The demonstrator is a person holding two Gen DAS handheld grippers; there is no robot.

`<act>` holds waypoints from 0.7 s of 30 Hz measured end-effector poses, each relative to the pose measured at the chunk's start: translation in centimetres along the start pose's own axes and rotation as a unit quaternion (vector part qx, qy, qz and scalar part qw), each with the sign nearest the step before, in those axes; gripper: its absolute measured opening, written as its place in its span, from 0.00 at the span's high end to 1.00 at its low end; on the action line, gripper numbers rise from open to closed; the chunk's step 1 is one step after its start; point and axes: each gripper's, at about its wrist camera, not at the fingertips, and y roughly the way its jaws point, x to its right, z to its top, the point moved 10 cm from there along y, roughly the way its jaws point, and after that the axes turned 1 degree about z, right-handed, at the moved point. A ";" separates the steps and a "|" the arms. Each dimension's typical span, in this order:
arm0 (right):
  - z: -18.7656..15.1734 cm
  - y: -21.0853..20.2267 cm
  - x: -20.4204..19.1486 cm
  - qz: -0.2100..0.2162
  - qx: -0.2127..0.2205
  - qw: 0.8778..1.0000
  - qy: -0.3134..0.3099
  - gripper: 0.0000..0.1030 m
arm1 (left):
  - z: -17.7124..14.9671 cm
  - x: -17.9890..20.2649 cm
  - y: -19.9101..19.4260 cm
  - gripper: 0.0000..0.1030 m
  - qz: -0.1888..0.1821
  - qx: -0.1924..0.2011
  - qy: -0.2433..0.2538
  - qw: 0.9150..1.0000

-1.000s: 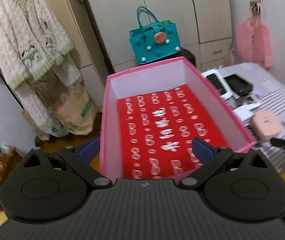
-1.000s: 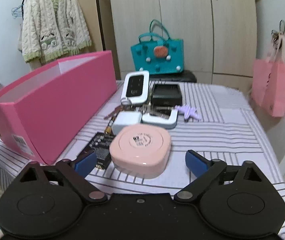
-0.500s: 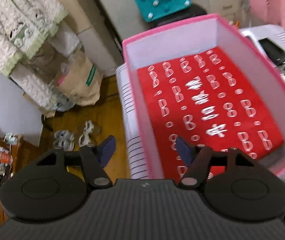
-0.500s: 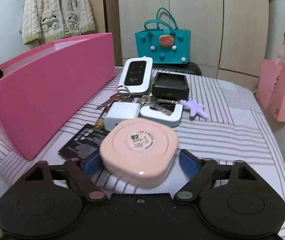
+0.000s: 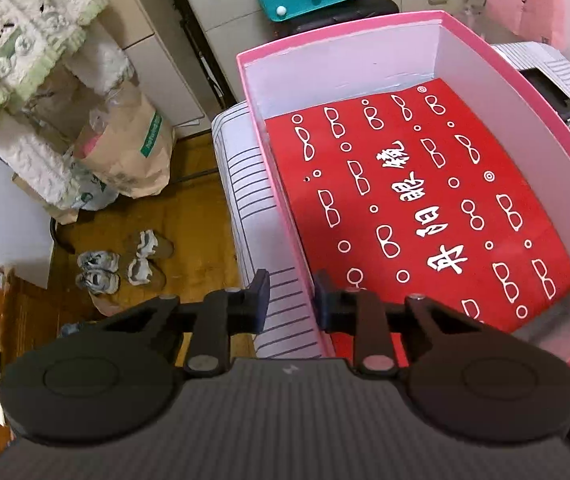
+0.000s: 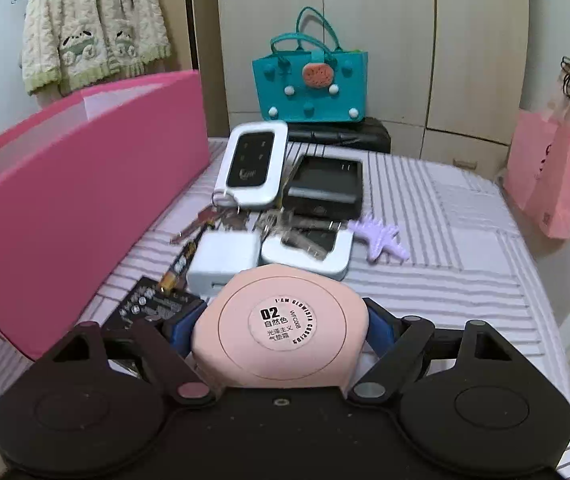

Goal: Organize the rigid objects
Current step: 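Carry the compact into the pink box and release it on the red paper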

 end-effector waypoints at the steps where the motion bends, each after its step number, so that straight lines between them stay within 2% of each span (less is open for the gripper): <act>1: 0.5 -0.6 -0.1 0.002 0.001 1.000 -0.008 0.18 | 0.0 0.1 0.1 0.81 -0.001 -0.005 0.001 1.000; 4: 2.1 -2.4 -0.8 0.022 0.011 0.999 -0.032 0.18 | -0.1 0.6 0.6 0.93 -0.004 -0.024 0.002 1.000; 7: 5.1 -4.2 -2.3 0.058 0.031 0.997 -0.049 0.18 | -0.1 1.4 0.5 0.92 0.021 -0.015 0.018 1.000; 11: 9.6 -5.4 -6.7 0.120 0.053 0.984 -0.117 0.18 | -0.3 1.5 0.1 0.93 -0.005 -0.004 0.005 1.000; 13: 10.8 -4.4 -8.7 0.122 0.051 0.978 -0.163 0.18 | -0.4 1.8 -0.1 0.92 -0.009 -0.001 0.011 1.000; 14: 11.3 -3.7 -9.7 0.119 0.046 0.974 -0.185 0.18 | -0.4 1.9 -0.1 0.92 -0.013 0.000 0.012 1.000; 16: 12.2 -2.7 -11.4 0.139 0.035 0.967 -0.211 0.18 | -0.6 2.0 -0.2 0.92 -0.021 -0.001 0.012 1.000; 21: 14.9 0.7 -15.5 0.204 -0.036 0.955 -0.210 0.18 | -0.4 1.6 0.1 0.91 -0.034 -0.010 0.004 0.999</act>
